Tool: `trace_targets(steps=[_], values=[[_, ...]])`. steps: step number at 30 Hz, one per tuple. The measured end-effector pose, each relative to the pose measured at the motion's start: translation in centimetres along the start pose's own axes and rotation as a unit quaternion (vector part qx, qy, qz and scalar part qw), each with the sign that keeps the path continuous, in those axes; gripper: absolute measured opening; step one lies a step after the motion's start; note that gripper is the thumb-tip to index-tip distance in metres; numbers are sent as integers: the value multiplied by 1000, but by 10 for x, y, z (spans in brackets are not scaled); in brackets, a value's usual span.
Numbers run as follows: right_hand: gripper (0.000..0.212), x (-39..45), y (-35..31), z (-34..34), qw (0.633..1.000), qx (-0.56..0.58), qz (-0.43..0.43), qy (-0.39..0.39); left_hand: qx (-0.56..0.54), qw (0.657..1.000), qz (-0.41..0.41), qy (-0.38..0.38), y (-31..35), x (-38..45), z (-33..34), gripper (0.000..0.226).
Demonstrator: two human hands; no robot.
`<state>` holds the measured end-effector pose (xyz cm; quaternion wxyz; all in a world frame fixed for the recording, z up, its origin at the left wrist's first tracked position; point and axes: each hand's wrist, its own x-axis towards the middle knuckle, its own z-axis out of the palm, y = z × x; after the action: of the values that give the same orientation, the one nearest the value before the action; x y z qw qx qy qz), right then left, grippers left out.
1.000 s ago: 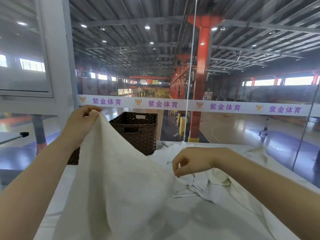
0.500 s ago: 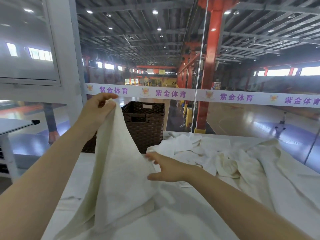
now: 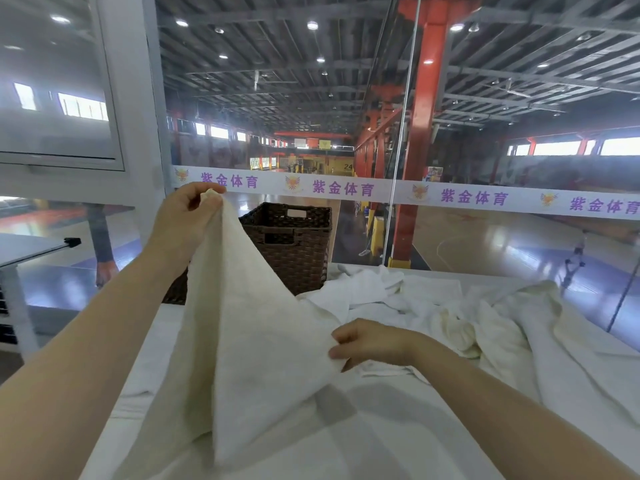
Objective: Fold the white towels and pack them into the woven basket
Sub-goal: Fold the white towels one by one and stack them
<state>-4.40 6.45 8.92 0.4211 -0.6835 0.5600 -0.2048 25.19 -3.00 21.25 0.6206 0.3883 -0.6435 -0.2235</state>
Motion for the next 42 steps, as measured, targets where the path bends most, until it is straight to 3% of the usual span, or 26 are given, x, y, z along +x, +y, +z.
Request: trace_targets(steps=[3,7,10,14,18,21,24,28,33,37,42], values=[[20,-11,-10,-32,990,-51,-27,129,-5,1000,4,23,0,3,-7,20],[12,-37,-49,-86,928,-51,-97,355,-4,1000,21,7,3,7,-17,19],[11,-56,-88,-120,894,-32,-144,424,-15,999,33,-17,7,13,-22,20],[17,-84,-128,-148,896,-138,-162,390,-17,998,28,-62,9,21,-27,22],[22,-106,-136,-160,936,-183,-121,275,6,996,19,-92,8,25,-31,29],[25,-112,-134,-152,960,-174,-94,197,9,997,22,-75,13,25,-28,27],[33,-115,-130,-130,962,-226,-76,132,18,998,28,-48,20,21,-23,25],[35,-119,-120,-96,977,-183,-104,37,49,998,33,-31,24,17,-17,24],[33,-109,-106,-85,971,-218,-97,11,57,997,34,-42,21,14,-14,23],[39,-103,-102,-88,967,-236,-82,42,45,997,38,-50,15,14,-13,22],[24,-106,-97,-100,935,-348,-1,71,60,996,27,-52,11,11,-16,22]])
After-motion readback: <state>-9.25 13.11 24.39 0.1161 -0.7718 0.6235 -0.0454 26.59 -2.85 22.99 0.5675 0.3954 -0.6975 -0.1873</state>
